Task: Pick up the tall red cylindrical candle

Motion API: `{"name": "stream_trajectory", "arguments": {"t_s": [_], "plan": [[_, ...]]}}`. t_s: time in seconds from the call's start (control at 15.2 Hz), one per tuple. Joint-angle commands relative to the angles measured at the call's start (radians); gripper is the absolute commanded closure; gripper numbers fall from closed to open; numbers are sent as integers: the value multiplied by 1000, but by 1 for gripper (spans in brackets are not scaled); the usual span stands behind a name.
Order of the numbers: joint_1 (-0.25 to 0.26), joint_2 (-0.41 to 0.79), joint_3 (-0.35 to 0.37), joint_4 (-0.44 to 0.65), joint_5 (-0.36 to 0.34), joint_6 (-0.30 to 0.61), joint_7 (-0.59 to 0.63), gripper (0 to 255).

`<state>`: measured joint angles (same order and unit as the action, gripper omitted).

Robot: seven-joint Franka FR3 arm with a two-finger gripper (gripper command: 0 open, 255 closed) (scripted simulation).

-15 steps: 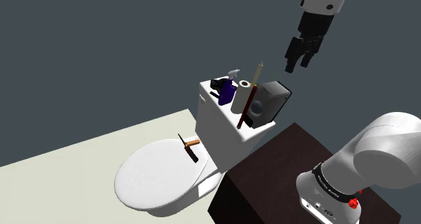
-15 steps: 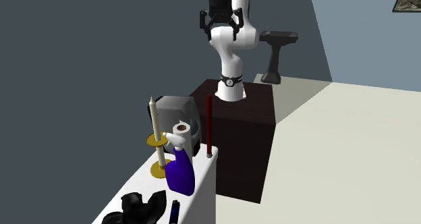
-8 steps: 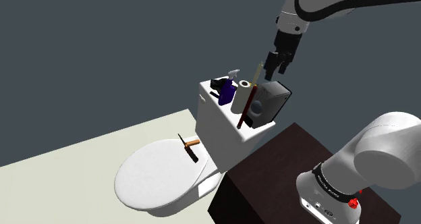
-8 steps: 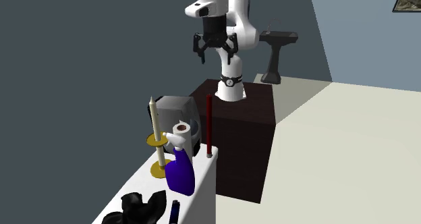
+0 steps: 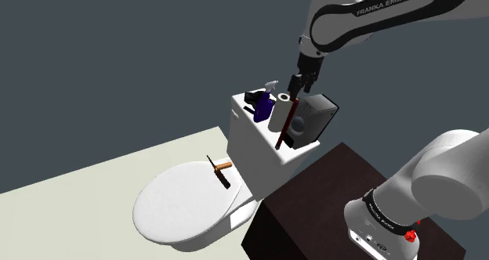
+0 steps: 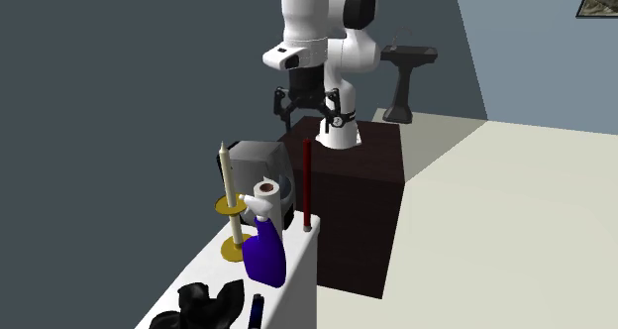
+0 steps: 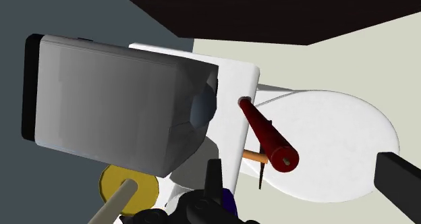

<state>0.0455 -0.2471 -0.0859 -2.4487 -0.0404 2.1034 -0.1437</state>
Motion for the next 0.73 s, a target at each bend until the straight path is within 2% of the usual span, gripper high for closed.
{"name": "stream_trajectory", "arguments": {"t_s": [0.0,0.33,0.46,0.53,0.66], "plan": [[1,26,0,-7,0,36,-3,0],[1,74,-2,-42,2,119,-4,0],[1,74,-2,-42,2,119,-4,0],[1,73,-3,-45,1,120,-5,255],[1,72,-3,-45,1,120,-5,255]]}}
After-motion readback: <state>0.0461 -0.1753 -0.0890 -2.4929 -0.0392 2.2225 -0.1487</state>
